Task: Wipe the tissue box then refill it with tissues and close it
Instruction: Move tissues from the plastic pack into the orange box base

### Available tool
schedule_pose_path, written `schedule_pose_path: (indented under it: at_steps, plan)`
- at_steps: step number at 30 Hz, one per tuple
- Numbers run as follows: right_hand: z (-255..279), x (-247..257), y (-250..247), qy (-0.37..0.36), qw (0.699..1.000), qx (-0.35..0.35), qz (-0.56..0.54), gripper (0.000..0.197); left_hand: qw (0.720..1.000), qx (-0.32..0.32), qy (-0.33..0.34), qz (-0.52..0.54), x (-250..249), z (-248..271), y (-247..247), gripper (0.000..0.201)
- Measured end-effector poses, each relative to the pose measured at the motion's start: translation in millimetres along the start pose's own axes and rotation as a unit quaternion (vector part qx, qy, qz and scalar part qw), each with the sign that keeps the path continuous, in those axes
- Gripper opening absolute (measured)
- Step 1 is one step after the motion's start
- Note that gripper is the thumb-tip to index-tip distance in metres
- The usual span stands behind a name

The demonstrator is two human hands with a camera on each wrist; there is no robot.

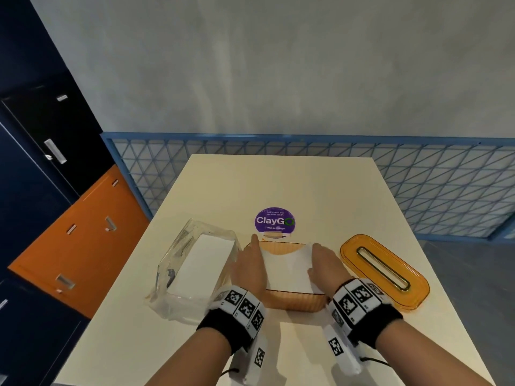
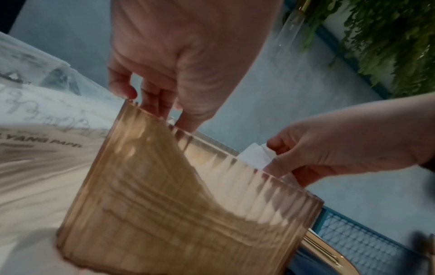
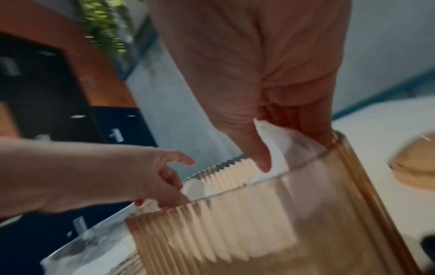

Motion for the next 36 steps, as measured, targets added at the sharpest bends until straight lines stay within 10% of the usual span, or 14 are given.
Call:
schedule_pose_path:
  at_steps: [4,9,17,25,31,36]
  plan:
    - [9.7,12.5,-13.5,-0.079,0.989,-0.08,0.101,0.042,0.989,-0.029,0.099,-0.106,-17.8,-2.3,6.9,0.057]
    - [-5.2,14.7,29.6,-0.112,0.976,0.11,0.151,0.045,0.968,0.146,0.1,-0.18,-22.1,-6.7,34.0,0.034]
    - [-10.0,16.5,42.1,-0.115,0.957,0.166,0.209,0.049,0.95,0.255,0.097,-0.15,-18.9,-7.2,43.9,0.033]
    - [-7.2,1.2,-24.5,-0.113,0.983,-0.093,0.113,0.034,0.989,-0.1,0.046,0.101,28.7,-24.8,-49.3,0.025]
    - [-14.0,-32.1,-6.0,-0.013,0.999,0.02,0.04,0.036,0.985,0.108,-0.126,-0.044,110.4,-30.0,5.4,0.057]
    - [-18.1,-34.7,-2.7,0.001,1.0,0.025,0.003,0.041,0.985,0.09,-0.11,-0.095,115.8,-29.3,16.0,0.053]
Point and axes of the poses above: each hand's wrist, its own z-axis away from the middle knuckle, its own y-axis out of the palm, x = y × z, the point moved 8 cm from there along -z, towards the middle knuckle, and after that the axes turned 1 degree about x, right-handed, at the moved point
